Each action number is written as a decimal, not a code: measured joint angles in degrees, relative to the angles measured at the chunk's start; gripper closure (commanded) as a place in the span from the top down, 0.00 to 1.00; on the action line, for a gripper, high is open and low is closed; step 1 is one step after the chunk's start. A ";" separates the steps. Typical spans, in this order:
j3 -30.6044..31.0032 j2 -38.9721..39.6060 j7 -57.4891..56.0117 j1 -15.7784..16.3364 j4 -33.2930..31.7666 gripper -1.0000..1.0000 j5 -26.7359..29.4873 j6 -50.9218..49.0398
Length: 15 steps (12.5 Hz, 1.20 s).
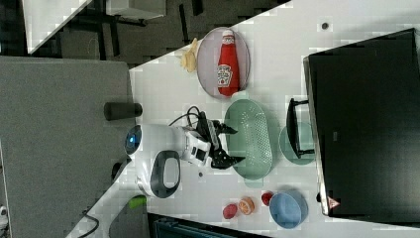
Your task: Drag strainer right to left.
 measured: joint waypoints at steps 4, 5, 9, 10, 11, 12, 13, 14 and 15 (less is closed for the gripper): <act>1.30 3.21 10.20 0.55 1.57 1.00 -0.92 9.20; 1.83 5.50 11.51 0.69 2.46 1.00 -1.29 12.11; 3.65 12.87 17.81 1.59 0.78 1.00 -0.48 17.99; 4.45 13.33 18.53 1.47 -1.23 1.00 -0.48 18.60; 4.97 13.58 18.93 1.48 -2.24 1.00 -0.13 17.93; 5.49 14.03 19.57 1.51 -2.24 1.00 0.15 17.15; 6.33 13.88 20.24 1.59 -2.13 1.00 -0.75 17.37; 7.33 13.47 20.46 1.94 -2.01 1.00 -0.70 17.54; 8.03 13.15 20.74 2.59 -1.79 1.00 -0.40 17.71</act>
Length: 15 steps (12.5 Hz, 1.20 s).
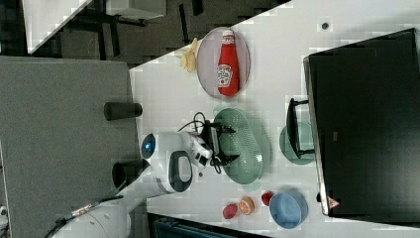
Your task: Drag strainer right to left.
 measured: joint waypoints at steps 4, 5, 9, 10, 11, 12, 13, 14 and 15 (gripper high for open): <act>2.85 0.36 3.92 1.63 1.01 1.00 0.98 -0.50; 3.74 0.08 5.82 1.87 0.90 1.00 2.17 -0.73; 5.46 -1.44 11.13 3.83 1.79 1.00 3.98 1.06; 5.64 -1.19 11.86 4.52 2.24 1.00 3.78 0.95; 5.71 -0.94 12.81 5.41 2.57 1.00 3.78 0.73; 5.74 -0.35 14.10 6.43 3.25 1.00 3.78 0.78; 6.10 0.31 16.06 6.89 3.58 1.00 3.29 0.73; 6.70 1.24 17.40 7.12 4.03 1.00 2.22 0.78; 6.43 2.20 18.18 7.85 4.92 1.00 1.89 0.45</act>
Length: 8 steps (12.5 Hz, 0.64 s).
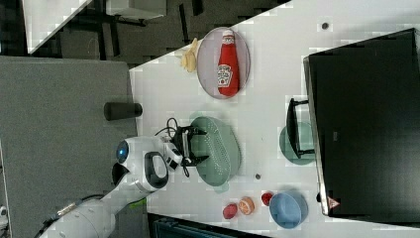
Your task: Drag strainer right to left.
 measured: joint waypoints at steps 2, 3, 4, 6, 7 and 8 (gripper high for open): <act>-0.01 2.57 1.18 0.85 3.47 1.00 1.86 -1.18; -0.15 3.78 2.46 1.84 5.93 1.00 1.97 -1.57; -0.41 4.32 3.64 3.07 7.27 1.00 1.18 -1.57; -1.14 4.57 5.15 5.60 9.06 1.00 1.38 -2.52; -1.05 4.83 6.21 6.49 10.30 1.00 1.22 -2.91; 0.08 5.36 7.39 6.64 11.75 1.00 1.78 -2.41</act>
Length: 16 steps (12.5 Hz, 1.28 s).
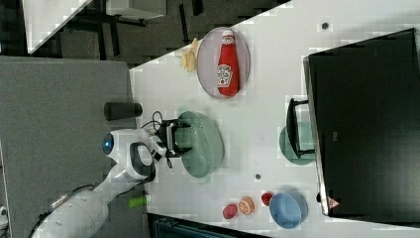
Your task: Drag strainer right to left.
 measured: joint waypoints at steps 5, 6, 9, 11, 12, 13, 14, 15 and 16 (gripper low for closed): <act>0.00 4.06 3.80 3.59 7.83 1.00 -0.27 -0.84; -0.28 4.90 4.03 4.03 8.28 1.00 -0.71 0.45; -0.57 6.97 4.25 6.13 9.34 1.00 -0.02 -0.56; -0.73 8.76 7.22 7.97 10.85 1.00 -0.93 -0.39; -0.62 8.98 8.50 8.70 11.25 1.00 -0.44 -1.51; -0.31 9.18 9.34 9.15 11.69 1.00 -0.49 -1.68; -0.08 9.26 10.02 9.68 11.97 1.00 -0.19 -0.95; -0.17 9.51 10.30 10.23 12.20 1.00 0.01 -0.45; -0.60 9.90 10.46 10.84 12.65 1.00 -0.42 -0.45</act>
